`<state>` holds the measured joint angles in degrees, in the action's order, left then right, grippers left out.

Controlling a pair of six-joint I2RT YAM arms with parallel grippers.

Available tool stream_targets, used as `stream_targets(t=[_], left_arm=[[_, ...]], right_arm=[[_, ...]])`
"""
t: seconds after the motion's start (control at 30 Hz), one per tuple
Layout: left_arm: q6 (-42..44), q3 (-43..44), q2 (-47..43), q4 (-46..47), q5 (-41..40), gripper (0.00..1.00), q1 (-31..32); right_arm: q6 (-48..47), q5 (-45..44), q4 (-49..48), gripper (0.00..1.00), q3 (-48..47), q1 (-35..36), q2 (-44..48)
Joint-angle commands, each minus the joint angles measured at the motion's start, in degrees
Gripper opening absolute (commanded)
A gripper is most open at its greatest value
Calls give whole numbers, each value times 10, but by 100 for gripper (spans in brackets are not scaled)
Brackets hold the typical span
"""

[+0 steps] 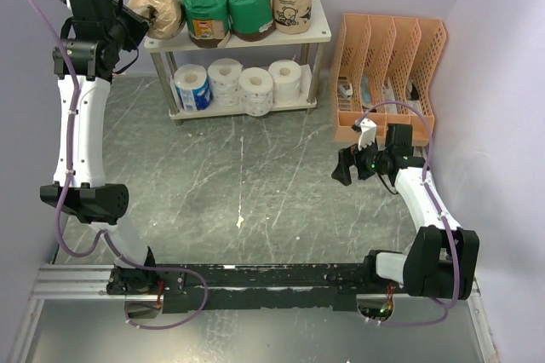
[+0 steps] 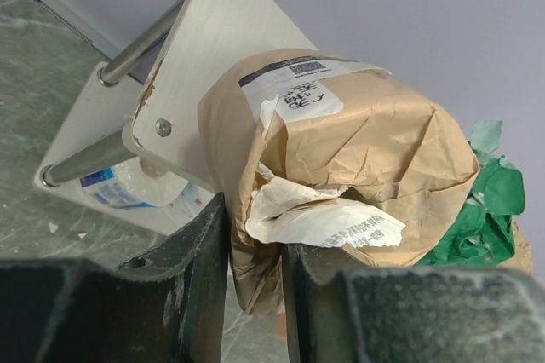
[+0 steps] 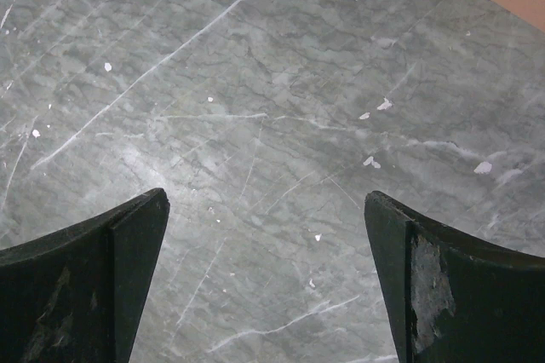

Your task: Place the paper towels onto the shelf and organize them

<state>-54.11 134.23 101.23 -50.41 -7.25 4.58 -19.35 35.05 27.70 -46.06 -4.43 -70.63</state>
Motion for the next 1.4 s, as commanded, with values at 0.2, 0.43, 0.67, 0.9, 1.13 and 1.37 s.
stream_targets(t=[0.2, 0.43, 0.67, 0.9, 1.13, 1.37], left_arm=[[3, -34, -26, 26, 12, 35, -2], [4, -18, -18, 23, 11, 41, -2], [5, 11, -5, 44, 14, 94, -2], [7, 28, 11, 81, 20, 99, -3], [26, 4, -29, 187, 66, 100, -2], [187, -279, -295, 370, 24, 100, -2]], right_arm=[[-1, 6, 1, 99, -14, 3, 4], [-2, 6, 0, 99, -14, 3, 4], [-1, 2, 0, 99, -14, 3, 7], [-1, -3, -2, 99, -15, 3, 8], [0, -11, -8, 100, -12, 3, 11], [137, -127, -81, 100, -9, 3, 23]])
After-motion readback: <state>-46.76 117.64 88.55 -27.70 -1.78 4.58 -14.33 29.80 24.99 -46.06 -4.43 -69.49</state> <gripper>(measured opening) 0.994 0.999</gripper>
